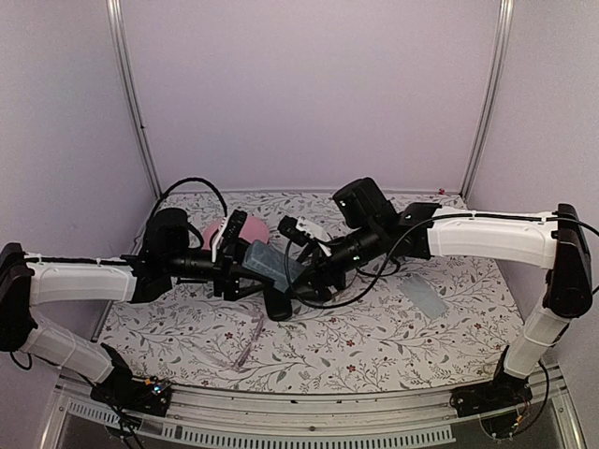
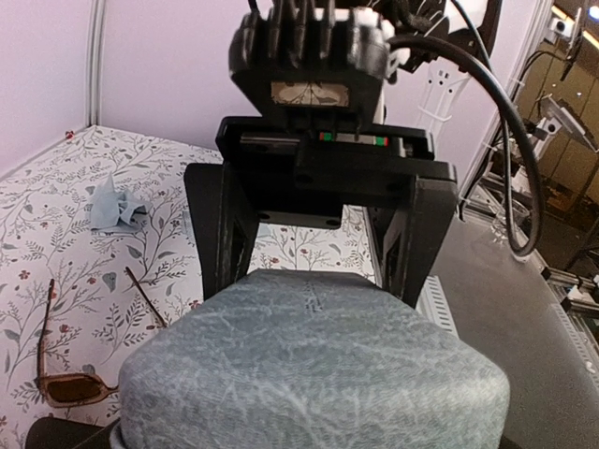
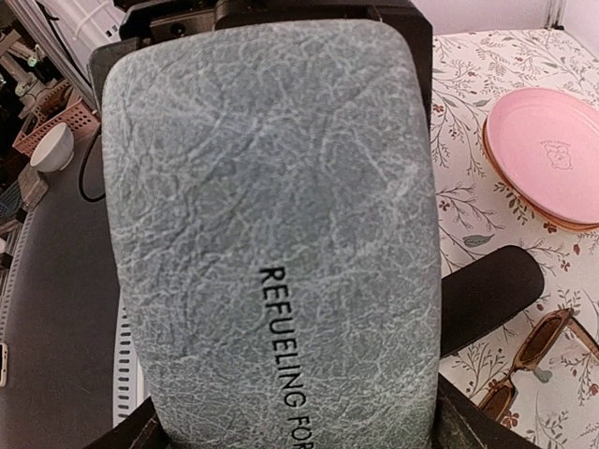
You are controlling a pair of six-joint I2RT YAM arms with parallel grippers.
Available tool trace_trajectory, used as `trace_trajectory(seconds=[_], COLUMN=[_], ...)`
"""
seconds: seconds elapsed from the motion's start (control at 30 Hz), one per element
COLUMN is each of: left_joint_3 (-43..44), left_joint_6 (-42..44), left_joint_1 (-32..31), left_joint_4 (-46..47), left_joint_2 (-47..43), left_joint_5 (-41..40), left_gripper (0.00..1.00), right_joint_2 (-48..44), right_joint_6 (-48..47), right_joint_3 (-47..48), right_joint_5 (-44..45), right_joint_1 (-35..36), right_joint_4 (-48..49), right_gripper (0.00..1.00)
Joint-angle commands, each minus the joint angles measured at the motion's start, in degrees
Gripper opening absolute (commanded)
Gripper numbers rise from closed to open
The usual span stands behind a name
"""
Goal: Organize the sunglasses
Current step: Open the sunglasses case.
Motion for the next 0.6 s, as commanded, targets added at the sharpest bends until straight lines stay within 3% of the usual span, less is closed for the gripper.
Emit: trace_trajectory(seconds=[0.0, 0.27, 0.57], left_joint_3=[2.01, 2.46, 2.61], left_joint_6=[2.14, 9.22, 14.96], left_joint_1=[-0.67, -2.26, -3.5], left_joint_4=[-1.51, -8.52, -12.67], left_joint_2=[0.21, -0.32, -1.05], left_joint_5=[0.05, -3.01, -3.62], left_gripper=[0.0, 0.0, 0.0], right_joint_2=[-0.39, -0.96, 0.14], right_joint_6=[1.96, 5.7, 12.41], right_joint_3=[0.92, -0.29, -2.91], right_joint_5=[1.46, -5.55, -16.46], right_joint_1=[0.27, -2.99, -7.01], right_joint_4=[2.09, 2.85, 4.68], right_gripper=[0.73, 0.62, 0.61])
